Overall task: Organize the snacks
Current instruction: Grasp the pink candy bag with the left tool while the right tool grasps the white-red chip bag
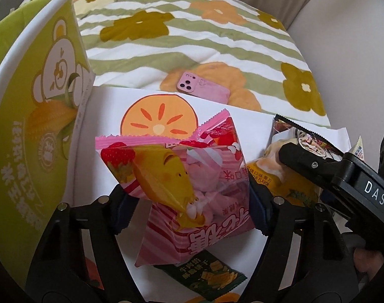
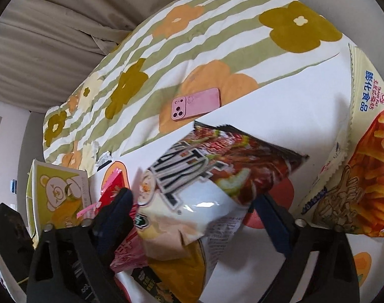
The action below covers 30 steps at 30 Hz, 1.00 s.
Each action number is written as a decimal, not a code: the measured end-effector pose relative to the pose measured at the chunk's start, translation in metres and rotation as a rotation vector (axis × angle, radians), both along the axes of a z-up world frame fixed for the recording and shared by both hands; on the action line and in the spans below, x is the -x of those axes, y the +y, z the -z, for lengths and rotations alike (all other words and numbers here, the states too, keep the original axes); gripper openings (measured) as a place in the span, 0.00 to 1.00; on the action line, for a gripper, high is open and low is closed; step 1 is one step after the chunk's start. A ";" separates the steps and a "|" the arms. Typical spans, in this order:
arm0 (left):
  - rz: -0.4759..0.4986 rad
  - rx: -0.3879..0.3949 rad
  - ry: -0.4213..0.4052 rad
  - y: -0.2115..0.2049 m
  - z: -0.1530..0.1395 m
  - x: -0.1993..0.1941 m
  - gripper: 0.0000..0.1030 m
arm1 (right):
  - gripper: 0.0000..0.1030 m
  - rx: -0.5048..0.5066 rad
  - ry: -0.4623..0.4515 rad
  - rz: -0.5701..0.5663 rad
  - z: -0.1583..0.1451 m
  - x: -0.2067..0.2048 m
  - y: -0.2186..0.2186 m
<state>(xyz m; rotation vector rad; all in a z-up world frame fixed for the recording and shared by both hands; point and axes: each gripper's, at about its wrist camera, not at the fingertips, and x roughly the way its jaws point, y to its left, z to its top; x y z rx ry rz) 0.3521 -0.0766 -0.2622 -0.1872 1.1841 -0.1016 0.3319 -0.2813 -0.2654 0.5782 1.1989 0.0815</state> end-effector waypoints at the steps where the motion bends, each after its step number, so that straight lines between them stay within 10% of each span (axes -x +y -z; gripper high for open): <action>1: 0.000 0.000 0.000 0.000 0.000 0.000 0.70 | 0.84 -0.001 -0.002 0.001 0.000 0.000 0.000; 14: 0.014 -0.023 -0.017 -0.001 -0.010 0.012 0.69 | 0.53 0.025 -0.067 -0.074 -0.015 0.009 0.011; 30: 0.045 -0.075 -0.176 -0.018 -0.075 0.068 0.69 | 0.50 0.102 -0.255 -0.128 -0.076 0.054 0.005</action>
